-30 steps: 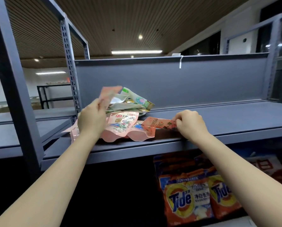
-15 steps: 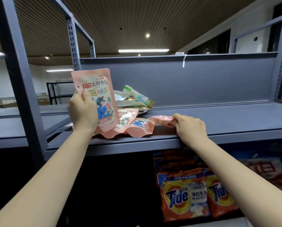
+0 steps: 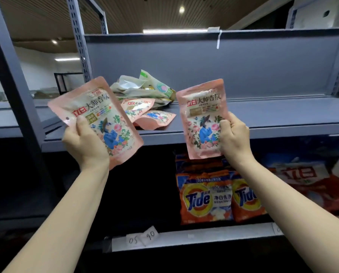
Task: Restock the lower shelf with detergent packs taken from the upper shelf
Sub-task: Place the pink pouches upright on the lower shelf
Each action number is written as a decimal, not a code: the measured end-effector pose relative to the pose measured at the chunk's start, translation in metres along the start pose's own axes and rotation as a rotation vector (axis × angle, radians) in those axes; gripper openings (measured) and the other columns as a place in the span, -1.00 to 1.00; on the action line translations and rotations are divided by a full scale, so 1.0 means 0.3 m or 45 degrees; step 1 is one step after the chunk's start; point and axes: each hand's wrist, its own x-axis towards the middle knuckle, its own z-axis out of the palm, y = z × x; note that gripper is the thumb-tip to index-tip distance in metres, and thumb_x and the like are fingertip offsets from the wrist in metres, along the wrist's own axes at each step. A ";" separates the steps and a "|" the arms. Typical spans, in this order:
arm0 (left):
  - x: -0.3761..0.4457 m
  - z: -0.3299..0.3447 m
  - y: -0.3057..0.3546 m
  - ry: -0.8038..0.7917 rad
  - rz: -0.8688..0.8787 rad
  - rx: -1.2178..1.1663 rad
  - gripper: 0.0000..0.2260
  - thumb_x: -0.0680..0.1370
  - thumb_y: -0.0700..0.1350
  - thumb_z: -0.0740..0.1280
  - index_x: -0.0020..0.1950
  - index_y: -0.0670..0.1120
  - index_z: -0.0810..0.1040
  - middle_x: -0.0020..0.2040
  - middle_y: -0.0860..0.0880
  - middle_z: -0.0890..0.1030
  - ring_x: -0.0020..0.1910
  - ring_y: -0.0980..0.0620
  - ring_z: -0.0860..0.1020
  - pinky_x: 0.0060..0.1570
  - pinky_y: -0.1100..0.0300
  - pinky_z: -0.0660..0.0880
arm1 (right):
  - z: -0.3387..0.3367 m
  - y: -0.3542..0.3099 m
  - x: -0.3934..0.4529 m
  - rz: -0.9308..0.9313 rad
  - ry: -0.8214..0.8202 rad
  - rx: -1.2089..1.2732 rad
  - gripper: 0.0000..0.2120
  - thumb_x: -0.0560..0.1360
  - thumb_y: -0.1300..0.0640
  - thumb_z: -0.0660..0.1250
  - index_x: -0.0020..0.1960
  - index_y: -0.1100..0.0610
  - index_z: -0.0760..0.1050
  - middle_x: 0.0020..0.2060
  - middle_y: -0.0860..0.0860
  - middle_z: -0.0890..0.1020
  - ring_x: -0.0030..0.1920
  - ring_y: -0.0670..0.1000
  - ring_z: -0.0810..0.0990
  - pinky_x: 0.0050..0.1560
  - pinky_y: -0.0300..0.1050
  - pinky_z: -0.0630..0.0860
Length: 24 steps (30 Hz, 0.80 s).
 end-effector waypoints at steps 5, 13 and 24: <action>-0.071 -0.079 -0.073 -0.056 -0.136 0.134 -0.76 0.45 0.00 0.24 -0.42 -0.01 0.44 -0.39 0.14 0.55 -0.37 0.17 0.52 -0.34 0.17 0.45 | 0.004 0.080 -0.075 0.092 -0.324 0.025 -0.80 0.54 0.26 0.11 -0.08 0.17 0.52 -0.25 0.25 0.61 -0.31 0.16 0.53 -0.36 0.06 0.46; -0.195 -0.237 -0.188 -0.141 -0.207 0.626 -0.73 0.43 0.02 0.04 -0.38 -0.09 0.35 -0.38 0.00 0.47 -0.30 -0.10 0.48 -0.26 0.03 0.39 | 0.108 0.217 -0.229 0.281 -0.740 -0.250 -0.75 0.53 0.23 0.13 -0.32 0.12 0.22 -0.42 -0.01 0.38 -0.35 -0.01 0.33 -0.35 -0.06 0.17; -0.171 -0.279 -0.440 -0.646 -0.676 0.844 -0.74 0.62 -0.11 0.09 0.19 -0.12 0.50 0.12 -0.18 0.58 0.16 -0.25 0.50 0.23 -0.10 0.42 | 0.464 0.371 -0.253 0.972 -0.893 -0.116 -0.62 0.61 0.26 0.14 0.41 0.28 0.32 0.33 0.22 0.44 0.08 0.07 0.55 -0.11 -0.24 0.43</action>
